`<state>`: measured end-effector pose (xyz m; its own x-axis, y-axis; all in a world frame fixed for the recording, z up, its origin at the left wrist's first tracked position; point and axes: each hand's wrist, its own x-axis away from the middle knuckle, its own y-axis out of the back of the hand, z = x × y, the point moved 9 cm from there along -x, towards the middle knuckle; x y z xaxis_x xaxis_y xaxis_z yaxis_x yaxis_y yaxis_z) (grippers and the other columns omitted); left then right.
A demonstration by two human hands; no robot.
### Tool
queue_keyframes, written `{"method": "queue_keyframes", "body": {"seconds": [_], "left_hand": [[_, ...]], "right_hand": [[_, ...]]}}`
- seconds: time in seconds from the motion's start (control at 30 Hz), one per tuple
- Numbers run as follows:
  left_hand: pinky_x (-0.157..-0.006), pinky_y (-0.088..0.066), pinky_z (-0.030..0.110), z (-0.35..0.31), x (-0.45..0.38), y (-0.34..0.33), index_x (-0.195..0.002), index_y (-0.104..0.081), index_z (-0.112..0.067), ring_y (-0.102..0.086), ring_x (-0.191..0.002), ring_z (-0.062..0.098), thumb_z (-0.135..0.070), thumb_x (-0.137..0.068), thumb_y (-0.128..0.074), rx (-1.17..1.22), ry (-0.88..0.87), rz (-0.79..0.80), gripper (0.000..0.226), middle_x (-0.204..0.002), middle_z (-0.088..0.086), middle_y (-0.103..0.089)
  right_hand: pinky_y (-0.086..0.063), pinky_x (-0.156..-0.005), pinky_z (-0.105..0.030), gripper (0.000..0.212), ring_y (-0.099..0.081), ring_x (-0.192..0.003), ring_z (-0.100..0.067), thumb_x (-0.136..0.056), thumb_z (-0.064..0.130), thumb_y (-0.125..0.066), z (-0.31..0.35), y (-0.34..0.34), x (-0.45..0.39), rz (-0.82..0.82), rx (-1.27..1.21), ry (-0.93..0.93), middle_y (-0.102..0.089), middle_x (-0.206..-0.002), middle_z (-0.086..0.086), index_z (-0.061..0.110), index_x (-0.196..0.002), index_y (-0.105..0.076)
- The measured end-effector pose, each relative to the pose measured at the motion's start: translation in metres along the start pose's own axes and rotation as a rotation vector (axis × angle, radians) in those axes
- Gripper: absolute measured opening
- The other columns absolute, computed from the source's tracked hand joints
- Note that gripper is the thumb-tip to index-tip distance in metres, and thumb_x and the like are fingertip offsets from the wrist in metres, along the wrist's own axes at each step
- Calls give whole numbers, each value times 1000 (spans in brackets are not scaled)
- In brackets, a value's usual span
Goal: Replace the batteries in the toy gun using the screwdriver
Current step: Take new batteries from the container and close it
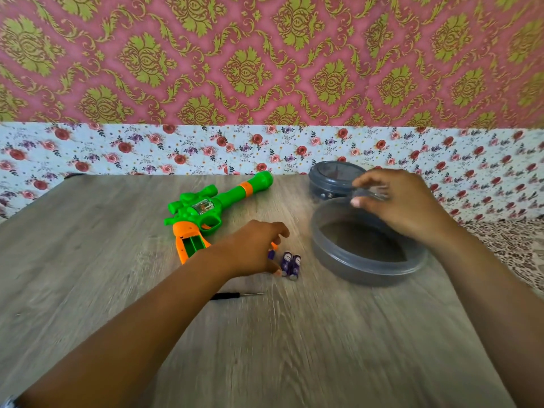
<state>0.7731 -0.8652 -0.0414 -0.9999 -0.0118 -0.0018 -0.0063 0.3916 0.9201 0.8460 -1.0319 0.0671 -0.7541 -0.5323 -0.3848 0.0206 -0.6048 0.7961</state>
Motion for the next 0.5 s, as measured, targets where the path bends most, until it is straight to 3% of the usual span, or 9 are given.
{"method": "queue_keyframes", "body": {"seconds": [0.07, 0.17, 0.3, 0.5], "left_hand": [[-89, -50, 26, 0, -1, -1, -133, -45, -20, -58, -108, 15, -21, -76, -77, 22, 18, -9, 65, -129, 2, -56], [-86, -51, 26, 1, -2, -1, -130, -49, -19, -60, -107, 14, -18, -76, -76, 101, 43, -41, 60, -130, 2, -55], [-86, -54, 32, 6, -2, 1, -124, -55, -17, -62, -105, 19, -9, -77, -74, 346, 97, -103, 51, -127, 5, -56], [-85, -57, 38, 22, -1, 1, -120, -58, -13, -62, -103, 19, 0, -83, -66, 539, 195, -133, 40, -118, 7, -60]], "right_hand": [[-35, -83, -24, 38, -53, -99, -17, -79, 21, -71, -27, 7, -9, -49, 76, -74, -62, -119, -7, 13, -115, -60], [-40, -85, -31, 54, -53, -109, -30, -79, 25, -72, -64, -6, -13, 74, 286, -213, -56, -127, -15, 7, -125, -52], [-44, -76, -31, 35, -58, -89, -29, -79, 16, -70, -81, -18, -10, 71, 354, -229, -65, -107, -16, 8, -112, -60], [-40, -71, -28, 31, -58, -86, -28, -79, 14, -69, -65, -19, -4, 9, 350, -145, -64, -103, -13, 10, -109, -63]]}}
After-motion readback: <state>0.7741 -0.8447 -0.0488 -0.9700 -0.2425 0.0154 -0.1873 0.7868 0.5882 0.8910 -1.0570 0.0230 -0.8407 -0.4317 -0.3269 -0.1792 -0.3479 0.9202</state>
